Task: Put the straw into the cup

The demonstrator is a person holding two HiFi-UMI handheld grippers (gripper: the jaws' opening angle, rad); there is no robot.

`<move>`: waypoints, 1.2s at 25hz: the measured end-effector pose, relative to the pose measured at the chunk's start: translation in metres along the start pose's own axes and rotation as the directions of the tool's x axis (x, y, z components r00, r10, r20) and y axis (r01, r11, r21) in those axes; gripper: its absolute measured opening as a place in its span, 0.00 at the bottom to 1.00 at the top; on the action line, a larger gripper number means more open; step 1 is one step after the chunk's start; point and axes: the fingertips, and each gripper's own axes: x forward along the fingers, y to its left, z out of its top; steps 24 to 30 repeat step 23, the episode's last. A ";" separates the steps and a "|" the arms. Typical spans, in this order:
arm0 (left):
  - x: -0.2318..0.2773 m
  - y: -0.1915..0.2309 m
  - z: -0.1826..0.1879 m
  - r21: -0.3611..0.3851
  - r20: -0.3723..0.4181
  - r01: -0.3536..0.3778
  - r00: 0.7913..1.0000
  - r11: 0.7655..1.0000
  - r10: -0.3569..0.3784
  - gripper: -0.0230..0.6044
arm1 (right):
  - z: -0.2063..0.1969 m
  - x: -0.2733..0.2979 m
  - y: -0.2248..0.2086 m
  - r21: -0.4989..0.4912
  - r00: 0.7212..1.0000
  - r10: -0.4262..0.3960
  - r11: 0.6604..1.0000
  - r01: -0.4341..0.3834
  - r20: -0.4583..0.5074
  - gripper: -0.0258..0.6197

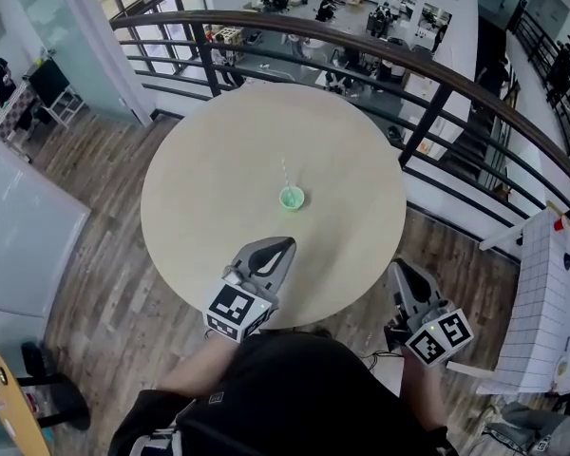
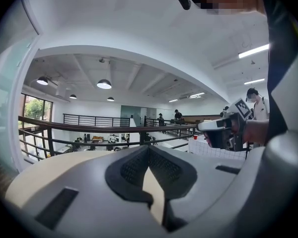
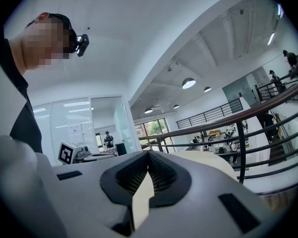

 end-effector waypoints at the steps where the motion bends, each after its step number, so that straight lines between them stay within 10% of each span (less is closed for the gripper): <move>1: 0.000 -0.001 -0.001 -0.001 -0.001 0.001 1.000 1.000 -0.001 0.05 | 0.000 0.000 0.000 -0.003 1.000 0.003 1.000 -0.003 -0.001 0.07; 30: -0.004 -0.003 -0.007 -0.004 -0.017 -0.016 1.000 1.000 0.016 0.05 | -0.008 0.002 0.001 0.014 0.998 0.051 0.999 -0.050 -0.033 0.07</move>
